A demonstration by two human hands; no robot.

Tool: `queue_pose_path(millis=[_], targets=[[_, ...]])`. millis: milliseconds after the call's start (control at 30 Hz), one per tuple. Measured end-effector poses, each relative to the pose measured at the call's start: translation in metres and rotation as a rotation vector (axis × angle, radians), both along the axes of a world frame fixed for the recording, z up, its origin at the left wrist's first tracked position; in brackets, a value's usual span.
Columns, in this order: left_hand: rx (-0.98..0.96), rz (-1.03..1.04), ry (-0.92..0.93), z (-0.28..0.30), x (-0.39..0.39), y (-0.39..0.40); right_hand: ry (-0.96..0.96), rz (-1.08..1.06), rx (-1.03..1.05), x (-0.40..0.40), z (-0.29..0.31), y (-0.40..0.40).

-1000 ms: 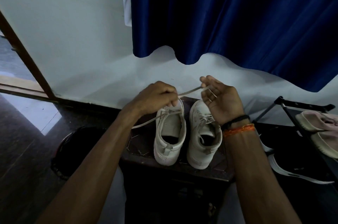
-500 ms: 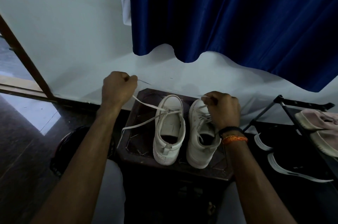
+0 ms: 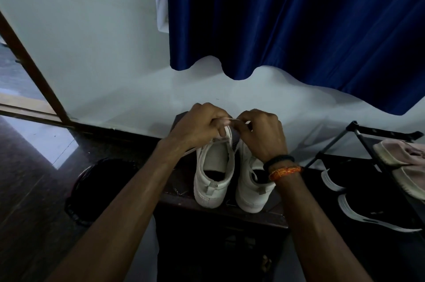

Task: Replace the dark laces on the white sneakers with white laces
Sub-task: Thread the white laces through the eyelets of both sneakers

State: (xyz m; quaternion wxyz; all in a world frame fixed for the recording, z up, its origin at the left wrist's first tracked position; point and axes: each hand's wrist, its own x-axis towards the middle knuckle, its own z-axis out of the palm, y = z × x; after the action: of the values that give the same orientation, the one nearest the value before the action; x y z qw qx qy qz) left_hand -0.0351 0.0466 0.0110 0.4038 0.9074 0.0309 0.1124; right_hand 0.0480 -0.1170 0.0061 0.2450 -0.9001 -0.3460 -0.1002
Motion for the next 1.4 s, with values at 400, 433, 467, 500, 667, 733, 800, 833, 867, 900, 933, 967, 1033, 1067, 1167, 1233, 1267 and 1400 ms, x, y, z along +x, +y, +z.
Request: queue_pose_path(millis=[400, 433, 467, 500, 667, 733, 800, 833, 867, 900, 933, 967, 1033, 1067, 1167, 1233, 1267, 1400], targets=[[-0.162, 0.45, -0.023, -0.005, -0.016, 0.042, 0.25, 0.052, 0.165, 0.009, -0.008, -0.019], [-0.168, 0.421, -0.005, -0.005, -0.016, 0.04, 0.27, 0.089, 0.164, 0.006, -0.006, -0.016], [-0.176, 0.391, 0.01, -0.005, -0.016, 0.038, 0.27, 0.112, 0.151, 0.003, -0.005, -0.013], [-0.184, 0.363, 0.018, -0.004, -0.016, 0.035, 0.259, 0.123, 0.129, 0.0, -0.003, -0.01], [-0.281, 0.185, 0.014, -0.006, -0.016, 0.026, 0.373, 0.214, 0.121, -0.007, -0.004, 0.009], [-0.306, 0.157, 0.01, -0.008, -0.015, 0.024, 0.362, 0.209, 0.038, -0.006, -0.007, 0.014], [-0.312, 0.199, 0.008, -0.009, -0.014, 0.025, 0.315, 0.15, -0.062, -0.001, -0.013, 0.016], [-0.317, 0.235, 0.009, -0.01, -0.014, 0.026, 0.3, 0.126, -0.082, 0.002, -0.016, 0.015], [-0.326, 0.273, 0.01, -0.01, -0.015, 0.028, 0.3, 0.108, -0.083, 0.004, -0.02, 0.013], [-0.332, 0.315, 0.012, -0.01, -0.015, 0.03, 0.305, 0.095, -0.079, 0.005, -0.022, 0.011], [-0.337, 0.356, 0.015, -0.011, -0.016, 0.033, 0.312, 0.085, -0.07, 0.007, -0.023, 0.01], [-0.329, 0.391, 0.023, -0.012, -0.016, 0.035, 0.314, 0.074, -0.06, 0.009, -0.024, 0.009], [-0.261, 0.418, 0.055, -0.015, -0.015, 0.038, 0.3, 0.045, -0.024, 0.01, -0.024, 0.008], [-0.199, 0.421, 0.079, -0.017, -0.014, 0.038, 0.29, 0.039, -0.004, 0.012, -0.023, 0.007], [0.165, 0.4, 0.134, -0.021, -0.011, 0.034, 0.303, 0.082, 0.07, 0.014, -0.02, 0.007], [0.278, 0.249, 0.048, -0.022, -0.008, 0.028, 0.325, 0.14, 0.096, 0.01, -0.015, 0.009], [0.284, 0.153, -0.042, -0.023, -0.005, 0.023, 0.345, 0.153, 0.113, 0.009, -0.015, 0.01], [0.224, -0.066, -0.228, -0.03, 0.004, 0.009, 0.514, 0.11, 0.161, 0.011, -0.015, 0.014]])
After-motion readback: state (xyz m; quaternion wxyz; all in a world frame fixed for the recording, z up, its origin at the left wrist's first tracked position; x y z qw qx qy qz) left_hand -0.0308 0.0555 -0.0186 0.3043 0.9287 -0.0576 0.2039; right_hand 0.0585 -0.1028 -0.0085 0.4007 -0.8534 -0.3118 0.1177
